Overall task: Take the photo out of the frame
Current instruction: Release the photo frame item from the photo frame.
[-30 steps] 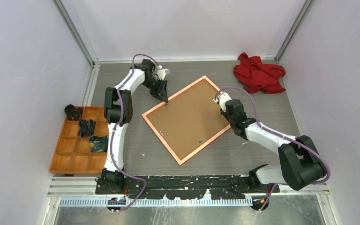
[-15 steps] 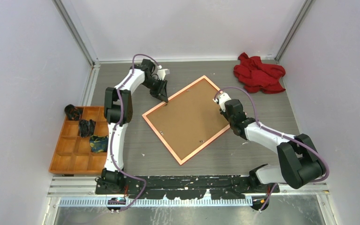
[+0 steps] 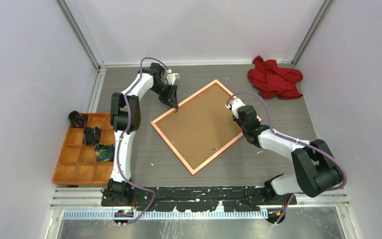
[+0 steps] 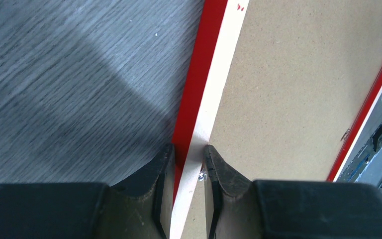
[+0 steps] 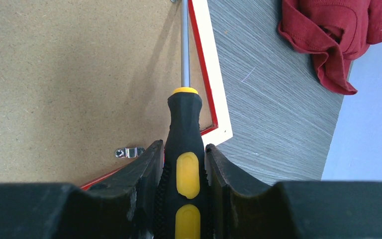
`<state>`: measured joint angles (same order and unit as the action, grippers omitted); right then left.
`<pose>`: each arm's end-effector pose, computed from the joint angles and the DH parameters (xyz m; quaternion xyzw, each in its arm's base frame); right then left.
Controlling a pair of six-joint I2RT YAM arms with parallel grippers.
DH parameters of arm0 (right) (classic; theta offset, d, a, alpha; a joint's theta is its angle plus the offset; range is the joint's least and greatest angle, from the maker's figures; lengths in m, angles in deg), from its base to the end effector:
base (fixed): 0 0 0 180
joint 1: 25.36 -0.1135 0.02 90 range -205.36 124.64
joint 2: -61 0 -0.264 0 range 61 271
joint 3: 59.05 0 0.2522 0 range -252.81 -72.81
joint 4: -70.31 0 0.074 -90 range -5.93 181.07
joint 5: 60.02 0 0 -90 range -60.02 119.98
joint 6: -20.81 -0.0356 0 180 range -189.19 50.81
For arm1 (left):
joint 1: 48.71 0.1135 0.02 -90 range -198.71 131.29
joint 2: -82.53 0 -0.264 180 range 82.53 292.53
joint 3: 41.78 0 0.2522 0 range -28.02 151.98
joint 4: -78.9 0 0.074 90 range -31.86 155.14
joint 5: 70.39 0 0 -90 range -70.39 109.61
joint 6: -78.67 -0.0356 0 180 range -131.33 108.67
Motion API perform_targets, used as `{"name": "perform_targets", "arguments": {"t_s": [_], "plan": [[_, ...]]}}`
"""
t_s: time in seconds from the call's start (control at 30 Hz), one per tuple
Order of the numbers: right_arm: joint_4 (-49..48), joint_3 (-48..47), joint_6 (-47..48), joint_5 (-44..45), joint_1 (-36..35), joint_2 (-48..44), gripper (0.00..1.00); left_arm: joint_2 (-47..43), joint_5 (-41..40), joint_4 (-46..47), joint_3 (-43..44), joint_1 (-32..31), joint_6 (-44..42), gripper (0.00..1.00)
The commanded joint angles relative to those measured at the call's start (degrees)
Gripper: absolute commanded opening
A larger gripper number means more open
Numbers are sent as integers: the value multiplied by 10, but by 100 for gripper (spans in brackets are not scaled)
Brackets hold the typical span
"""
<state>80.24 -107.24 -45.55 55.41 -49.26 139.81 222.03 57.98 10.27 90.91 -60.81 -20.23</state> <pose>0.2498 0.0940 0.1750 -0.2729 0.8480 -0.1990 0.4085 0.4811 -0.1257 0.1564 0.2117 0.9136 -0.3292 0.1105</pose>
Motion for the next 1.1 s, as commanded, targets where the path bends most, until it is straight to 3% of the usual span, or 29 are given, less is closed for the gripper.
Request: {"name": "perform_targets", "arguments": {"t_s": [0.0, 0.57, 0.7, 0.87, 1.07], "plan": [[-40, -13, -4, 20, -1, 4, 1, 27, -30, 0, -2, 11, 3, 8], [-64, -7, 27, 15, -1, 7, 1, 28, -28, 0, 0, 13, 4, 8], [-64, -1, 64, -33, 1, -2, 1, 29, -28, 0, 1, 13, 5, 8], [-36, -11, 138, -170, 41, -10, 1, 29, -28, -1, 2, 14, 5, 8], [-8, -55, 141, -242, 79, 10, 1, 28, -27, 1, -1, 15, 6, 8]]}}
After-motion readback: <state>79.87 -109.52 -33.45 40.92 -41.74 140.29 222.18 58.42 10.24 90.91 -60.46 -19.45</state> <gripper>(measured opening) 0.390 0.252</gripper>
